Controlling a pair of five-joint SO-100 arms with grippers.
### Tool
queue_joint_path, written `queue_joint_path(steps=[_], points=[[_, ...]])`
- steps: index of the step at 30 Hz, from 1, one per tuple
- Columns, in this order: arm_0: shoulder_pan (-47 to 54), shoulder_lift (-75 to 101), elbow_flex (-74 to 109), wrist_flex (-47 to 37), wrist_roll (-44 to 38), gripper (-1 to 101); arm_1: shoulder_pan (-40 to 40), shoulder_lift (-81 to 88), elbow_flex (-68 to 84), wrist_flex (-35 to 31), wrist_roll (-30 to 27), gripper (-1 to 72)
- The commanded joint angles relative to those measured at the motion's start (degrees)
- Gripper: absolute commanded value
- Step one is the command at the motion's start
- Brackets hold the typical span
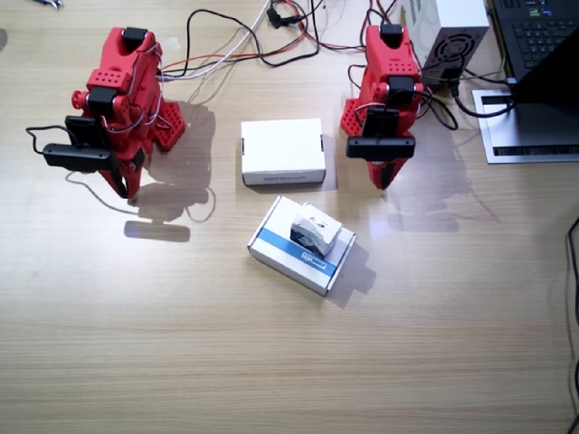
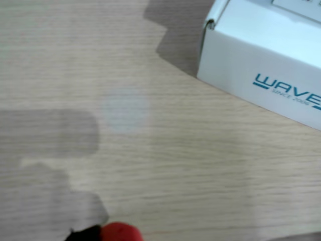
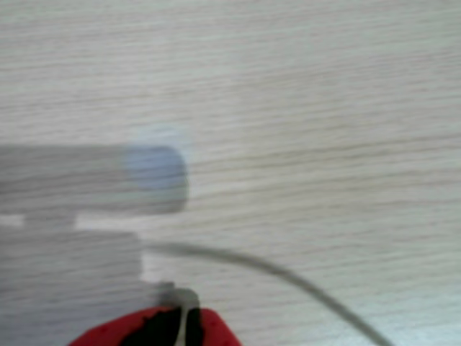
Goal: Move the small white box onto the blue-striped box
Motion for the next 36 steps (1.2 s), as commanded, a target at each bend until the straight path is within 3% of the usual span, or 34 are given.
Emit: queue_joint_path(steps=[1, 30, 36], points=[[-1.1, 1.6, -1.0, 0.2, 0.6, 0, 0.0, 1.4, -0.6, 1.1, 0.4, 0.2], [-1.1, 1.6, -1.0, 0.2, 0.6, 0, 1.4, 1.4, -0.6, 1.0, -0.3, 0.2], [-1.1, 1.6, -1.0, 0.3, 0.6, 0, -1.4, 1.4, -0.6, 1.3, 1.6, 0.2]])
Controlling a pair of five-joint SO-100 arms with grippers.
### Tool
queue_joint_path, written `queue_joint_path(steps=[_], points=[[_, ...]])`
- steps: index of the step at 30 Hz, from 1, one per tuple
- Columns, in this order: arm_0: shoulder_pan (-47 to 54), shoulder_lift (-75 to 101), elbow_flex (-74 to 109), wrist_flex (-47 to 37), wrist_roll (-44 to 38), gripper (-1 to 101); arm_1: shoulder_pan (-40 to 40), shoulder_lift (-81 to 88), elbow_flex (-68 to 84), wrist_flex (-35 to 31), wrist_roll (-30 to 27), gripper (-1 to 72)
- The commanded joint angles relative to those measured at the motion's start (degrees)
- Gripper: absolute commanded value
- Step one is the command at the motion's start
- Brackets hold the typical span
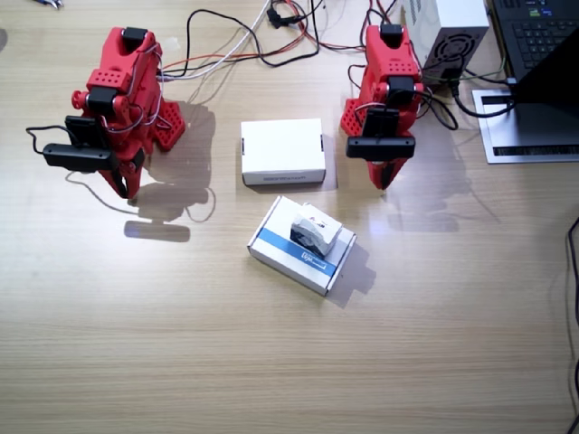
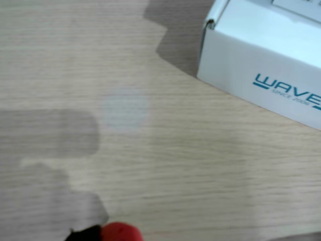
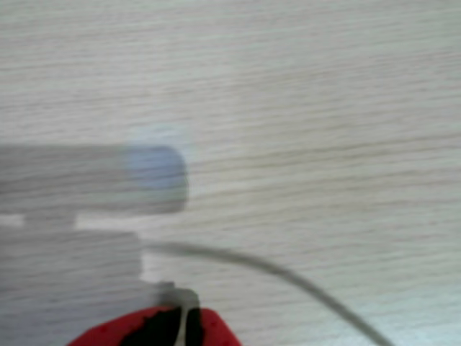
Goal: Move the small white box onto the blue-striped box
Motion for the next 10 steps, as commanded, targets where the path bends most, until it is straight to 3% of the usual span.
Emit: queue_joint_path(steps=[1, 10], points=[[-1.1, 1.6, -1.0, 0.3, 0.6, 0, -1.6, 1.4, -0.6, 1.3, 0.8, 0.2], [-1.1, 1.6, -1.0, 0.3, 0.5, 0, -0.1, 1.5, -0.6, 1.2, 0.1, 0.2]])
